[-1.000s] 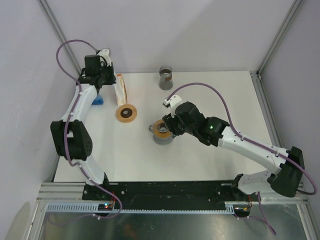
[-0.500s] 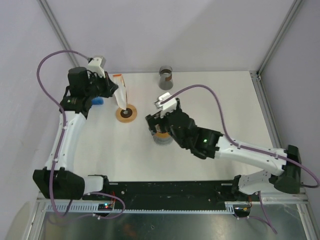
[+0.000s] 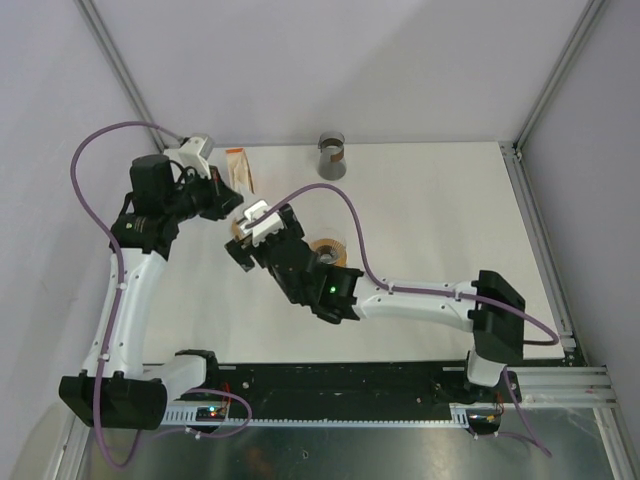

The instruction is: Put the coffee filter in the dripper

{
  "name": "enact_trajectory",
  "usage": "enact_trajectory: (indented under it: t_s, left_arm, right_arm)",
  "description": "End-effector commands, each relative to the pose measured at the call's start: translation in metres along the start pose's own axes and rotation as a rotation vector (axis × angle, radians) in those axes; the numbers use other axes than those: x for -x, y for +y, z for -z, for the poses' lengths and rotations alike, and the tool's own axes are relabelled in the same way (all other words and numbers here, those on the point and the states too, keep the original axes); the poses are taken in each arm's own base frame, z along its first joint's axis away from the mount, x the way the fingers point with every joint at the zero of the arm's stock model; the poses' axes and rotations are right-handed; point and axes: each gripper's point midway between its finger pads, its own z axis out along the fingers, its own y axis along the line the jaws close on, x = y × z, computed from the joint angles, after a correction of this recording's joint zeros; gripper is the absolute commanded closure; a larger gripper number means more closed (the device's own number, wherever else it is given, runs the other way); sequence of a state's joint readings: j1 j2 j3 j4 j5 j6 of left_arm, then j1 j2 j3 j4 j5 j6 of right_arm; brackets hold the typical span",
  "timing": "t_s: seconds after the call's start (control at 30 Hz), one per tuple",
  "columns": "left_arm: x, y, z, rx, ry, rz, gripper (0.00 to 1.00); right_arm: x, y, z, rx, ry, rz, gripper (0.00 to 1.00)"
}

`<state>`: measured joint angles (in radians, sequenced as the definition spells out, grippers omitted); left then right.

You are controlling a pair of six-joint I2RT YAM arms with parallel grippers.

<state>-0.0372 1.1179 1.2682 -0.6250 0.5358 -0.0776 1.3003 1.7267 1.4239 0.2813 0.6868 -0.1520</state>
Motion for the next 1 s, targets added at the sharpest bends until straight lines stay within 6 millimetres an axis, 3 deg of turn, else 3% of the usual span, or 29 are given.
enact_trajectory:
  t_s: [0.0,0.17,0.43,0.6,0.7,0.8,0.97]
  left_arm:
    - [-0.005,-0.015,0.006,-0.057,0.009,0.023,1.00]
    - [-0.002,-0.016,0.006,-0.064,0.006,0.020,1.00]
    - [-0.006,-0.015,0.003,-0.071,0.020,0.022,1.00]
    - [-0.013,-0.008,0.000,-0.047,0.038,0.004,1.00]
    - [-0.013,0.009,-0.003,0.025,0.043,-0.058,0.98]
    - [-0.008,0.025,-0.001,0.105,0.039,-0.130,0.77]
    - [0.012,0.021,0.010,0.109,0.016,-0.228,0.36]
  right_arm:
    - [0.032,-0.019,-0.019,-0.100,-0.095,-0.069,0.15]
    - [0.010,-0.032,-0.036,-0.150,-0.051,-0.068,0.42]
    - [-0.008,-0.053,-0.048,-0.202,-0.007,-0.068,0.54]
    - [-0.007,-0.064,-0.047,-0.196,0.004,-0.075,0.93]
    - [-0.004,-0.073,-0.045,-0.193,0.033,-0.073,0.99]
    - [-0.005,-0.083,-0.044,-0.152,0.111,-0.095,1.00]
    - [-0.009,-0.104,-0.031,-0.133,0.224,-0.063,1.00]
